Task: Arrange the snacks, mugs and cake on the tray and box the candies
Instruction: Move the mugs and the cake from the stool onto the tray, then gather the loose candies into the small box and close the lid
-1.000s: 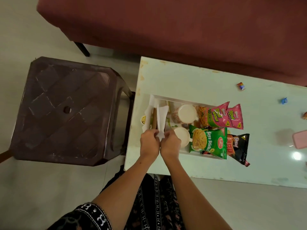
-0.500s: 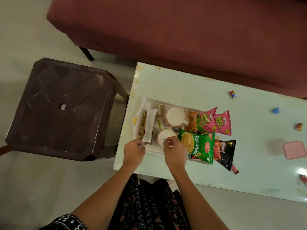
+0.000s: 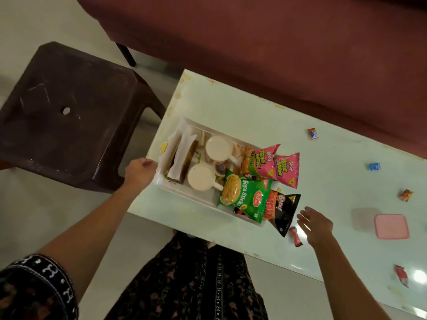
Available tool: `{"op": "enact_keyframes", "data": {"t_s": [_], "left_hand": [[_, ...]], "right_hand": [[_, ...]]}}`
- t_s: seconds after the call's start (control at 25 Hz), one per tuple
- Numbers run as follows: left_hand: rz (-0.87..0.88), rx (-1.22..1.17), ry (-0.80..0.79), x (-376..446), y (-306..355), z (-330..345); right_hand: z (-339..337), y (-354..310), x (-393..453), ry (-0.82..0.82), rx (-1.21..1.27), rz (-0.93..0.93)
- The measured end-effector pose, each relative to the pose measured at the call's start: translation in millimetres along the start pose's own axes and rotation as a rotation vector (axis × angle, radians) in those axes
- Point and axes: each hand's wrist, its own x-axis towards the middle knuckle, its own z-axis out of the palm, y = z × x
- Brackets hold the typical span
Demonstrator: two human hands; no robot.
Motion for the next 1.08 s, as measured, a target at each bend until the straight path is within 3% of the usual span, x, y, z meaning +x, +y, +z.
{"op": "enact_keyframes", "data": {"t_s": [0.24, 0.32, 0.56, 0.84, 1.08], "left_hand": [[-0.117, 0.085, -0.059, 38, 12, 19], [-0.129, 0.013, -0.084, 46, 18, 23], [-0.167, -0.176, -0.116, 67, 25, 27], [-0.208, -0.237, -0.125, 75, 27, 28], [-0.200, -0.206, -0.109, 69, 32, 26]], "right_hand": [[26, 0, 30, -0.261, -0.094, 0.252], [36, 3, 33, -0.348, -0.080, 0.338], [43, 15, 50, -0.551, -0.084, 0.281], [44, 19, 59, -0.590, -0.020, 0.196], [38, 17, 60, -0.522, -0.002, 0.139]]}}
